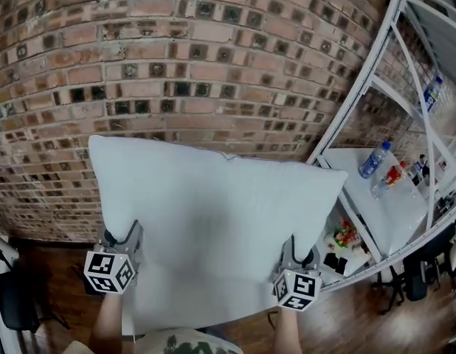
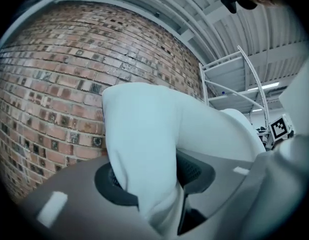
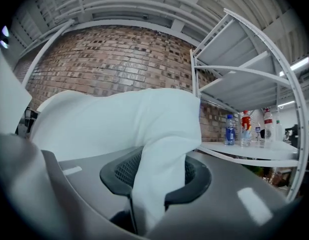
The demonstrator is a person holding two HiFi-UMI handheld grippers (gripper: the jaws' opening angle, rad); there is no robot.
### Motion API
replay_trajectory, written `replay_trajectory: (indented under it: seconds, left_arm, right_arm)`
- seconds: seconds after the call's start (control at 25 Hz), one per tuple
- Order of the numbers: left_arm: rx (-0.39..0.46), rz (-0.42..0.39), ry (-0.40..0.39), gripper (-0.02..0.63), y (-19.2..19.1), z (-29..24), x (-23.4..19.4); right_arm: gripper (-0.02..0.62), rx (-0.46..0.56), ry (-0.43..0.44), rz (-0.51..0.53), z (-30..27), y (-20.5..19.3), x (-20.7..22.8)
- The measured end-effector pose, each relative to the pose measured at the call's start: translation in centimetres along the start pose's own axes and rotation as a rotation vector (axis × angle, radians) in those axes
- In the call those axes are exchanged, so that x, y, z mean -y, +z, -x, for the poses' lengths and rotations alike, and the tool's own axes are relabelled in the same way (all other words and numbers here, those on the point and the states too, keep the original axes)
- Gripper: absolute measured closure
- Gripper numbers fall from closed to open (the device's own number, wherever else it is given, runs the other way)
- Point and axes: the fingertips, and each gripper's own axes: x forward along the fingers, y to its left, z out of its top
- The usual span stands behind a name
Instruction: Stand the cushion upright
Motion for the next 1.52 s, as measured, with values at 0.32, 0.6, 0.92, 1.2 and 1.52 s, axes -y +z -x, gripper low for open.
replay_trajectory:
  seconds: [0.32,0.6,0.92,1.2,1.52]
  left_arm:
    - [0.013,-0.018,0.12,0.4,0.4,-2.3,-0.6]
    - [0.058,-0.054,0.216,0.394,-0.2,-4.9,-1.3]
    - [0.07,-0.088,0.288,0.396,-1.4,-8.6,-2.5]
    - [0.092,-0.108,0.31,0.396,-1.8,-11.3,-3.4]
    - [-0.081,-0.09,0.33,0.354,-7.2,-13.3,-5.2]
  right_arm:
    - [0.462,0.019,0.102,-0.008,-7.5,-0.3,0.0]
    - [0.462,0.059,0.153,-0.017,-13.3,-1.5,-0.1]
    - [0.468,0.096,0.19,-0.019,-19.7,-3.0,-0.7]
    - [0.476,0.117,0.213,-0.001,-24.2,-4.0,-0.8]
    - [0.444,0.017,0.247,0.007,-27.7,-7.7,-1.6]
